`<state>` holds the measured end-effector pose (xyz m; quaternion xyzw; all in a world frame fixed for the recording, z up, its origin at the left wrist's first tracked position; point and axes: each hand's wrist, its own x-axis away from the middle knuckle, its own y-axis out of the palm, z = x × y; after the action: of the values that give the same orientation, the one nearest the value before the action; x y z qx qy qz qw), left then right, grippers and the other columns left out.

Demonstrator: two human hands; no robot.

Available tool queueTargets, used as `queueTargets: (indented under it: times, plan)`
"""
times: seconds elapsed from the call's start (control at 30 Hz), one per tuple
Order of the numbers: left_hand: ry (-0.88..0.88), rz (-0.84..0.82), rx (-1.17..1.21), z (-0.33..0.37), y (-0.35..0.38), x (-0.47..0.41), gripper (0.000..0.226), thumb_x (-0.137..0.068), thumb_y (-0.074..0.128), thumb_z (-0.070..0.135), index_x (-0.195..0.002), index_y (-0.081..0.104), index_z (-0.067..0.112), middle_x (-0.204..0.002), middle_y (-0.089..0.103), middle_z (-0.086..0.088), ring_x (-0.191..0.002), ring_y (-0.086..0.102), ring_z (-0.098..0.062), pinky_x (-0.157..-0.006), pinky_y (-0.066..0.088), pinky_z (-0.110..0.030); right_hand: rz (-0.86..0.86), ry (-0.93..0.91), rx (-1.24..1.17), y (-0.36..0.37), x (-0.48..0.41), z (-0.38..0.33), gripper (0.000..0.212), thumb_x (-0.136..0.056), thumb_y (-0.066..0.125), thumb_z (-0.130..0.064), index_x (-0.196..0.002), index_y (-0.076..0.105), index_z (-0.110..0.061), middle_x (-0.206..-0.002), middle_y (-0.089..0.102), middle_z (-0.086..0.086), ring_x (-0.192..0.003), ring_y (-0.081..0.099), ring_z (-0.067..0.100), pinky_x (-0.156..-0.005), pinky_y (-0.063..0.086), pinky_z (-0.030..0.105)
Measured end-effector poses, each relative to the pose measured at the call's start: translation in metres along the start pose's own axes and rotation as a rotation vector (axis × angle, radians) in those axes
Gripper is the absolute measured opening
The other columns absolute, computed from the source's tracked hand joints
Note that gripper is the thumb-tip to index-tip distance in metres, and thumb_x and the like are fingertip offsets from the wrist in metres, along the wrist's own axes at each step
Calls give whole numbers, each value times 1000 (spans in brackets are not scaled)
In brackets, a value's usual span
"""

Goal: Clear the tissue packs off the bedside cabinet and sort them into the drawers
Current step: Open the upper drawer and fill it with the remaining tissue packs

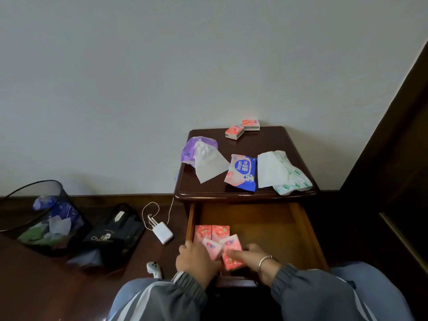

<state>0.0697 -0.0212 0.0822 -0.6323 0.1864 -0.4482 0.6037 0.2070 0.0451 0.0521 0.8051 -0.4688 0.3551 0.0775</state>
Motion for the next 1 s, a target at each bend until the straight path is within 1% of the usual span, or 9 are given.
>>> queueTargets:
  times: [0.1,0.23,0.33,0.5,0.57,0.7,0.83,0.9,1.0]
  plan:
    - [-6,49,-96,-3,3,4,80,-75,45,77,-121,56,12,-124,48,-5,-117,47,-22,-92,42,-32,-9,-23,35,0,-1,2,45,-78,72,-35,-113,62,-9,-105,70,4,-96,66,17,-90,51,31]
    - [-72,83,246,-21,-10,4,82,-73,43,81,-112,52,10,-109,61,-8,-103,61,-26,-85,48,-36,-84,-85,86,0,1,4,45,-79,70,-40,-114,61,-13,-107,69,0,-100,65,15,-96,49,34]
    - [-50,155,475,-30,-22,-2,68,-87,39,65,-118,42,5,-103,62,-14,-94,62,-33,-81,49,-40,-107,-100,96,-1,1,4,44,-80,68,-42,-113,61,-14,-104,70,-4,-96,65,11,-87,50,28]
    - [46,142,508,-12,-35,-27,53,-95,38,43,-138,32,12,-119,58,-16,-105,59,-36,-91,49,-47,-72,-145,102,0,-2,4,36,-82,67,-37,-108,64,-12,-103,71,0,-93,68,13,-90,52,31]
    - [85,124,428,0,-35,-40,53,-95,39,41,-142,30,17,-126,55,-16,-111,56,-36,-93,47,-47,-48,-166,118,0,-3,5,35,-83,67,-35,-109,63,-11,-106,71,3,-95,67,16,-92,52,35]
    - [52,101,123,19,-31,-63,55,-94,36,54,-129,44,13,-127,52,-12,-115,55,-30,-89,48,-41,12,-214,200,1,-2,5,36,-83,65,-36,-110,61,-13,-107,69,2,-96,66,17,-90,52,35]
    - [110,195,-189,19,-20,-70,56,-97,33,54,-126,55,12,-131,45,-7,-120,45,-23,-93,44,-35,20,-233,220,3,-2,6,34,-81,66,-38,-106,60,-16,-106,69,1,-95,66,17,-89,53,35]
    - [174,245,-244,9,-16,-70,49,-98,34,48,-126,54,14,-132,43,-6,-121,44,-23,-96,41,-35,18,-230,206,2,-4,7,31,-81,67,-37,-103,59,-17,-106,69,1,-94,66,16,-87,53,32]
    - [319,266,-148,-13,-13,-65,48,-95,39,44,-138,41,23,-147,34,-3,-133,35,-24,-106,34,-40,54,-237,129,0,-7,9,31,-81,67,-35,-104,59,-16,-103,70,1,-92,67,17,-84,53,33]
